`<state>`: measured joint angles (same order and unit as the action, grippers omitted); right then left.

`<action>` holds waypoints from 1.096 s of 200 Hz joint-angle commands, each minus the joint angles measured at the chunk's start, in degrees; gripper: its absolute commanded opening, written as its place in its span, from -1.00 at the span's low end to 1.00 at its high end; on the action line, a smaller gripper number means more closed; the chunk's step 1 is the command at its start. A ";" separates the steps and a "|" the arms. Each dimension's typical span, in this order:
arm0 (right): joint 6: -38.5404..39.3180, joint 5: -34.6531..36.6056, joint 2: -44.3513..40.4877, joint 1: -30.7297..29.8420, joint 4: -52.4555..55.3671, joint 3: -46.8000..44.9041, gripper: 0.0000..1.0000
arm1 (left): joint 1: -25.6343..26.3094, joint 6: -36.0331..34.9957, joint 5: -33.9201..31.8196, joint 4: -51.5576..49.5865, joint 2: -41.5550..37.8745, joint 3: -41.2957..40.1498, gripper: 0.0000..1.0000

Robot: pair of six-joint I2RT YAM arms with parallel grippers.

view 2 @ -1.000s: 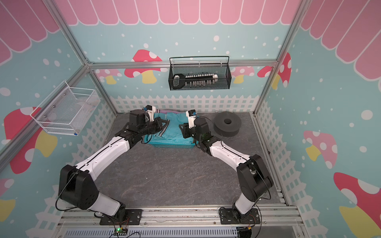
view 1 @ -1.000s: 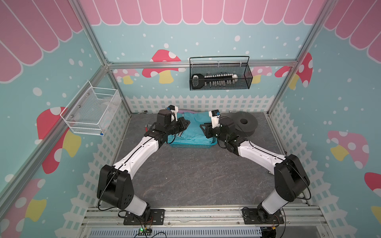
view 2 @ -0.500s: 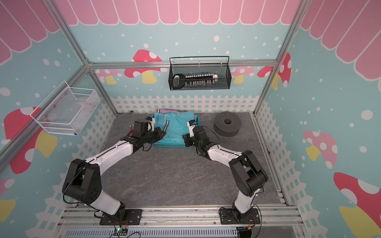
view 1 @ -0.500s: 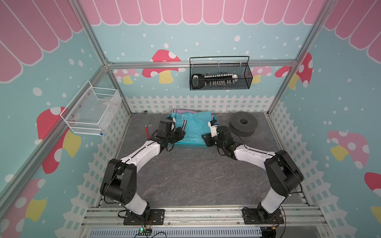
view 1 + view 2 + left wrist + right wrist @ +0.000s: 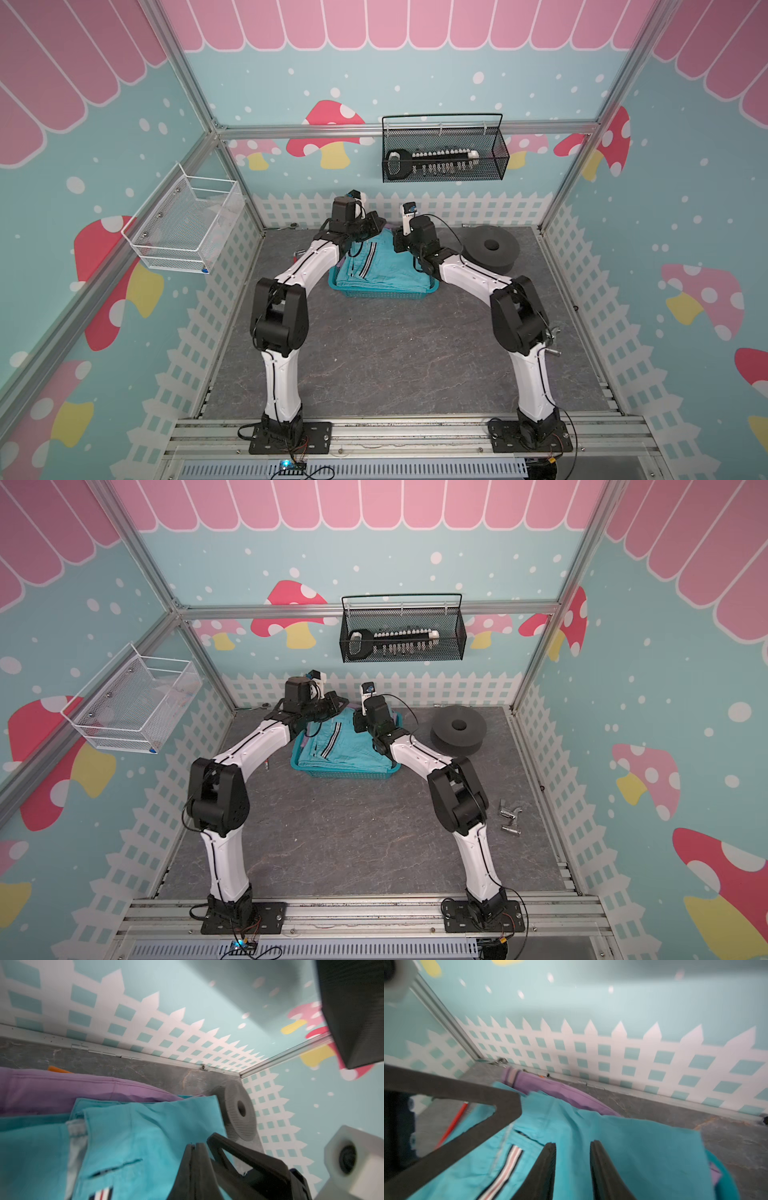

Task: Put the folded long pants in the basket
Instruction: Reset both arms

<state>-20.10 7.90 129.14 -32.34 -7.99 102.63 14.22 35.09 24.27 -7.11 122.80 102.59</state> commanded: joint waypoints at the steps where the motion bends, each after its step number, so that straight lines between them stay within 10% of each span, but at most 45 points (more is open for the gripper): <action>1: 1.60 5.10 6.62 1.00 7.08 4.87 -0.35 | -2.35 -2.95 0.65 -2.55 7.68 4.75 -1.00; 41: 3.37 4.88 3.21 1.22 7.17 4.45 -0.35 | -3.35 -2.83 2.06 -1.11 6.83 3.26 -1.00; 86: 4.64 3.05 -17.26 1.11 -6.88 -15.49 -0.29 | -0.48 -2.80 -4.22 7.70 -16.67 -14.14 -0.92; 127: 17.06 10.49 -44.03 1.20 -40.92 -55.81 -0.04 | -0.38 -7.46 -22.23 31.09 -49.28 -46.32 -0.05; 144: 29.65 7.62 -53.27 1.18 -58.98 -73.92 -0.04 | 0.36 -16.70 -31.13 49.15 -59.90 -65.28 0.96; 163: 31.54 15.37 -62.28 1.57 -63.56 -86.08 0.05 | -0.46 -25.91 -36.88 63.65 -69.27 -82.26 0.98; 185: 32.55 19.10 -69.62 4.02 -53.94 -90.61 0.06 | -3.62 -25.93 -44.79 57.26 -74.80 -88.51 0.98; 219: 26.76 22.40 -70.76 10.98 -55.72 -97.43 0.06 | -8.25 -28.78 -50.95 74.45 -67.21 -101.19 0.98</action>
<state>8.91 26.28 58.26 -24.99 -60.97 8.27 8.80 10.85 -18.39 52.66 50.89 7.11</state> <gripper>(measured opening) 0.527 0.989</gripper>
